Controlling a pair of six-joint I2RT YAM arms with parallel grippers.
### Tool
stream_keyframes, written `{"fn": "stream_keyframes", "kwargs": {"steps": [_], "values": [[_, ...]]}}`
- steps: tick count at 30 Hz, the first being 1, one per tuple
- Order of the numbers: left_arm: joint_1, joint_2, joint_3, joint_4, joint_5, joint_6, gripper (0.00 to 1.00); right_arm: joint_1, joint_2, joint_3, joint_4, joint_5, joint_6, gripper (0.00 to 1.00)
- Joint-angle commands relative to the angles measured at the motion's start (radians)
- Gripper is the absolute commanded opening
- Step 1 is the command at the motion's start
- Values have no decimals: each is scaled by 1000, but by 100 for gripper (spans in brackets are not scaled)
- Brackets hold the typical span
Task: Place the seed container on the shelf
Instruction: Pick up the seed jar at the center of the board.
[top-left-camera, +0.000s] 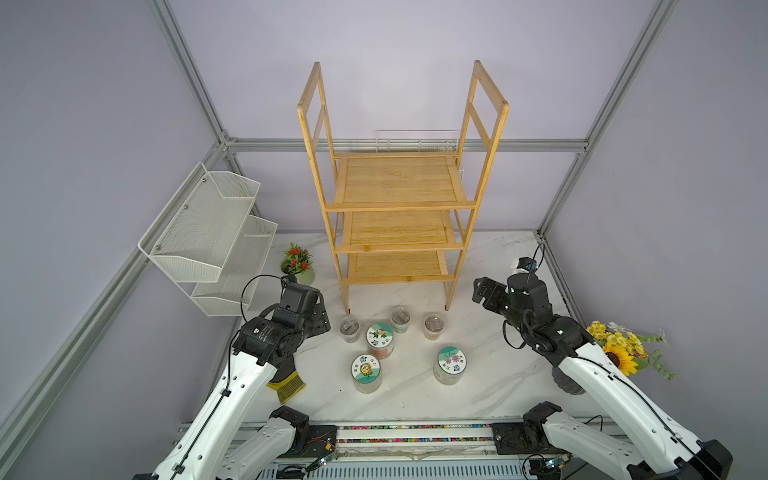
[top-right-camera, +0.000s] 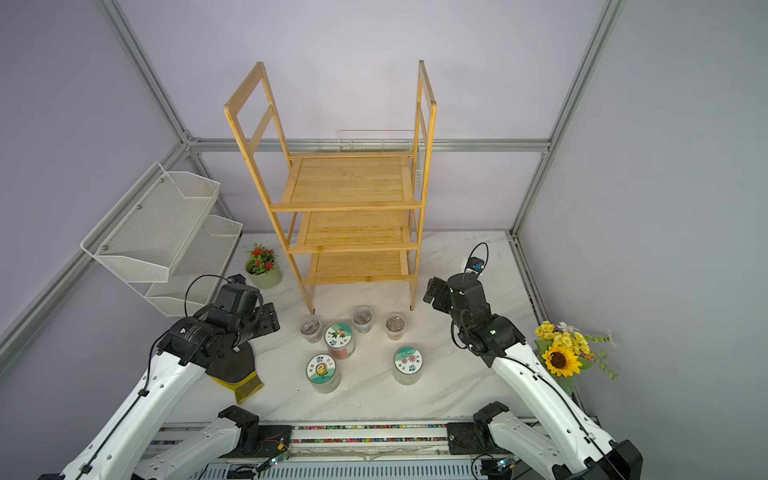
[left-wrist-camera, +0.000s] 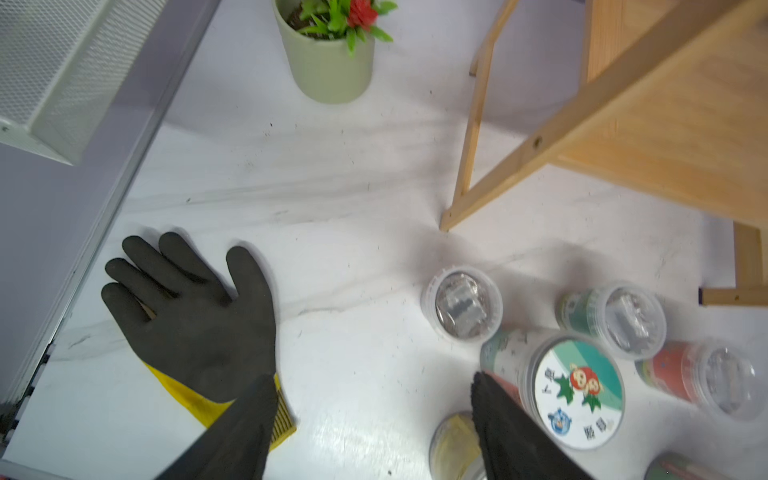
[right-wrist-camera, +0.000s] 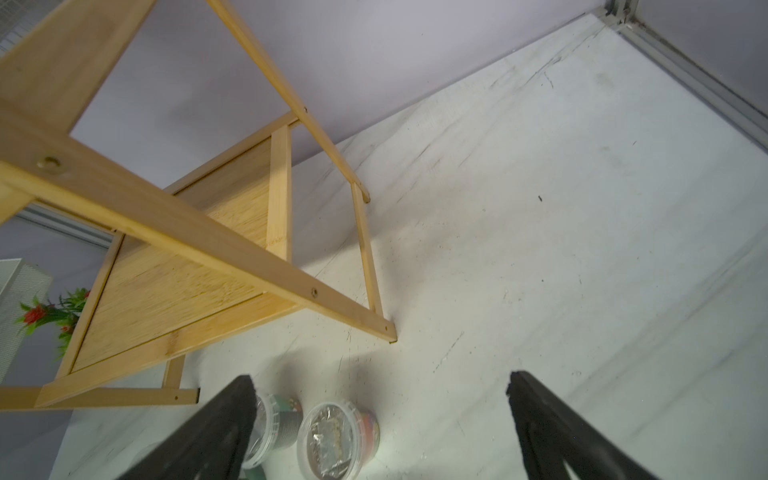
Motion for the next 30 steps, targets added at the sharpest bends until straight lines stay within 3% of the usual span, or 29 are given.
{"fn": "stream_keyframes", "kwargs": {"steps": [1, 8, 17, 30], "values": [[-53, -17, 38, -139, 69, -54, 77, 28, -35, 31, -112, -9, 70, 97], [-245, 5, 42, -221, 120, -136, 91, 53, -56, 5, -164, -38, 96, 97], [-503, 172, 83, -220, 98, -237, 97, 63, -80, -18, -163, -62, 95, 97], [-543, 360, 43, -58, 197, -215, 100, 62, -133, 5, -240, -66, 60, 97]]}}
